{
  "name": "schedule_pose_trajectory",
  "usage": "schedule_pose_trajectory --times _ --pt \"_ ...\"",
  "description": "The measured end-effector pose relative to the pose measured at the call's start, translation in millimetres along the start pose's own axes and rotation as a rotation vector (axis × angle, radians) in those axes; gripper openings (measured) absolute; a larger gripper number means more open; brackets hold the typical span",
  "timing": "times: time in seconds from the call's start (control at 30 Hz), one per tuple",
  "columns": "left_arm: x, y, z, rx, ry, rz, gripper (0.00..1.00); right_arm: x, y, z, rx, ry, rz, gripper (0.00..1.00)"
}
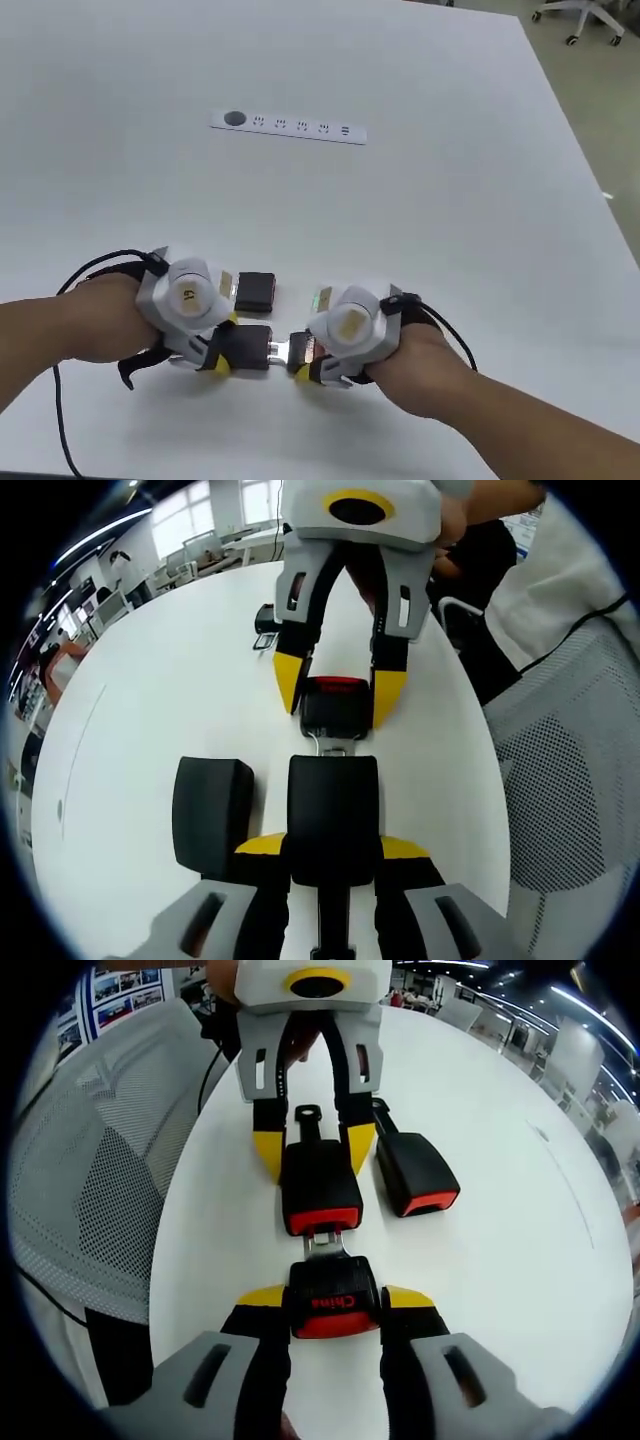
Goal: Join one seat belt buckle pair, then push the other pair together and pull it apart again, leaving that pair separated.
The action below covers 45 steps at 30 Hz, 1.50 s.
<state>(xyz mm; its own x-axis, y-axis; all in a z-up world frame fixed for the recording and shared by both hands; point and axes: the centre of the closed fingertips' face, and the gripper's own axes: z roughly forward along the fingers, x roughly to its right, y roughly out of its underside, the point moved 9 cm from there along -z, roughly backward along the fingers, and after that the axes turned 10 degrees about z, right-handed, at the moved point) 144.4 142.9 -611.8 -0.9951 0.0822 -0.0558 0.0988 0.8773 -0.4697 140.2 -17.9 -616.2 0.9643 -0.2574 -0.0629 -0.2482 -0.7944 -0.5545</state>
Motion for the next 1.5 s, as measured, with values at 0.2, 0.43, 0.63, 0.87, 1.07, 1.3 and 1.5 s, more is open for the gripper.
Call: schedule_pose_trajectory --times 0.2,0.43,0.63,0.87,1.07,1.3,1.5 --pt "-0.3 0.3 -0.3 -0.005 0.003 0.008 0.32 0.9 -2.2 2.8 0.009 -0.006 -0.003 0.32" --pt "-1.8 1.9 0.2 -0.002 0.013 0.029 0.32 -3.0 -7.8 4.9 0.025 -0.017 0.003 0.31" --pt "-2.9 6.3 0.3 0.000 0.019 0.038 0.31 -2.2 -15.3 7.5 0.021 -0.017 -0.021 0.31" --pt "-1.9 5.9 1.0 0.008 0.014 0.041 0.31 -2.6 -15.7 3.8 0.018 -0.015 -0.008 0.31" --pt "-0.5 4.0 0.7 0.002 0.013 0.040 0.32 -5.4 -16.6 1.2 0.014 -0.013 -0.012 0.31" --pt "-0.5 4.9 1.0 0.004 0.012 0.031 0.32 -6.4 -14.4 3.5 0.014 -0.013 -0.019 0.32" --pt "0.7 2.5 0.6 -0.004 0.010 0.029 0.32 -5.0 -12.7 6.9 0.018 -0.016 -0.015 0.32"
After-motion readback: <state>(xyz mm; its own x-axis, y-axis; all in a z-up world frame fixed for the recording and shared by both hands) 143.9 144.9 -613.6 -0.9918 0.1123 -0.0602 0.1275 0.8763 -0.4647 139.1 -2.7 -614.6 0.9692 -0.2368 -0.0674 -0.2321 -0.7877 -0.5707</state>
